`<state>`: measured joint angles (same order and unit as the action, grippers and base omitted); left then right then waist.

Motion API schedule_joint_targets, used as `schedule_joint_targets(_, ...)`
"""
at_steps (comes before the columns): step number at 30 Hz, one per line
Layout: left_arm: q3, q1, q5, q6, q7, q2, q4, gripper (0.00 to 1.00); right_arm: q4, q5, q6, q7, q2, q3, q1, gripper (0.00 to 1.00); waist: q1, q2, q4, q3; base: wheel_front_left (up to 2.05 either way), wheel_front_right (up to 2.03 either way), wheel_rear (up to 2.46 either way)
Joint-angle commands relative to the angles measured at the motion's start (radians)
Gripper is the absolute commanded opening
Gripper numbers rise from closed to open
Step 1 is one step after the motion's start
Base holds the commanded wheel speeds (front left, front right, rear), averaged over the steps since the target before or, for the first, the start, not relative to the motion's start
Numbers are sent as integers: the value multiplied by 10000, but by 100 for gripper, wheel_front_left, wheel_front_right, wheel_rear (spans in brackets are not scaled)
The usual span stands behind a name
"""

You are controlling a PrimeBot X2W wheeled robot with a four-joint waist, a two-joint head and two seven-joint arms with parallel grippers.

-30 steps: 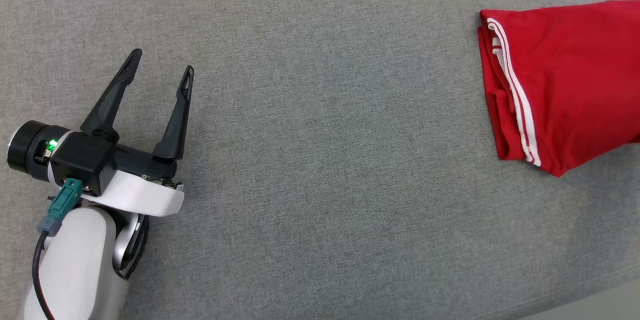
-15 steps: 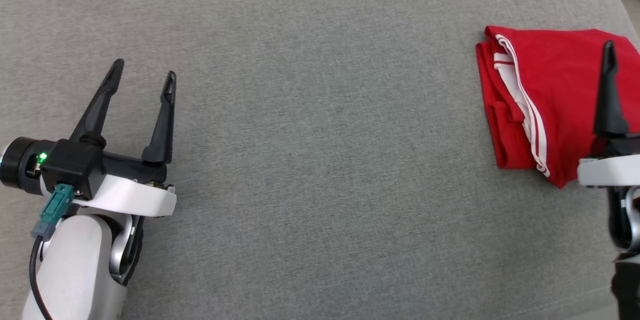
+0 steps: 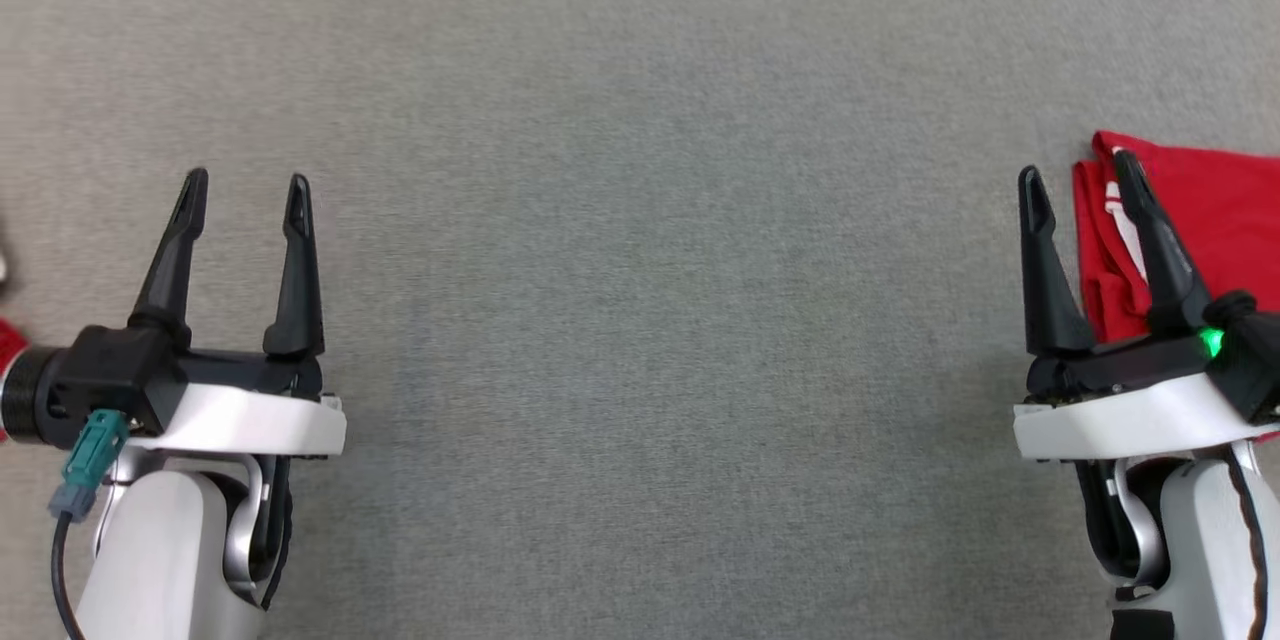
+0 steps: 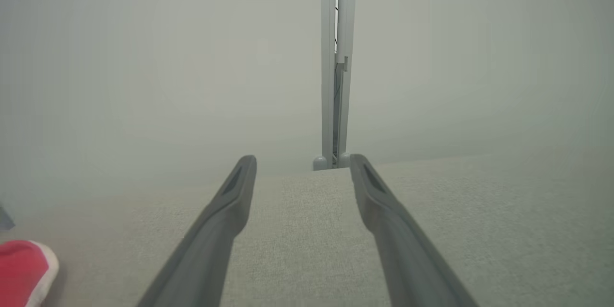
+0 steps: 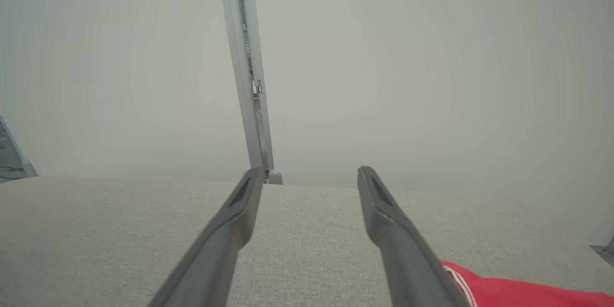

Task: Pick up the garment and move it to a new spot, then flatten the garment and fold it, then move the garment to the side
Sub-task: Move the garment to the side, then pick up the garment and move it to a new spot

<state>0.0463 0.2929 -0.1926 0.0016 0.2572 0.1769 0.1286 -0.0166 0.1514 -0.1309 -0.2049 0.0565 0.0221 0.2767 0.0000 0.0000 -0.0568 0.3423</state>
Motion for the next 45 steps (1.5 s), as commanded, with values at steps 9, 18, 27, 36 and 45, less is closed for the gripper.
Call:
schedule_joint_targets(9, 13, -972, 61, -131, 62, -200, -147, 100, -285, 30, 1, 187, -35, -66, -965, 100, 0, 0, 736, -1323, 0, 0, 0)
schedule_joint_targets(18, 121, -1614, 383, -140, 58, -151, 10, 100, -377, -80, 1, 426, -33, -393, -1906, 100, 0, 0, 711, -2080, 0, 0, 0)
schedule_joint_targets(27, 228, -2232, 370, -89, 25, -127, 169, 100, -261, 91, 1, 643, -37, -581, -2678, 100, 0, 0, 590, -2672, 0, 0, 0)
schedule_joint_targets(36, 254, -2290, 257, -8, -50, -107, 244, 100, -105, 52, 1, 698, -36, -675, -2796, 100, 0, 0, 647, -2712, 0, 0, 0)
schedule_joint_targets(45, 297, -2234, 185, 101, -72, -71, 244, 100, -86, 107, 1, 694, -36, -785, -2792, 100, 0, 0, 704, -2654, 0, 0, 0)
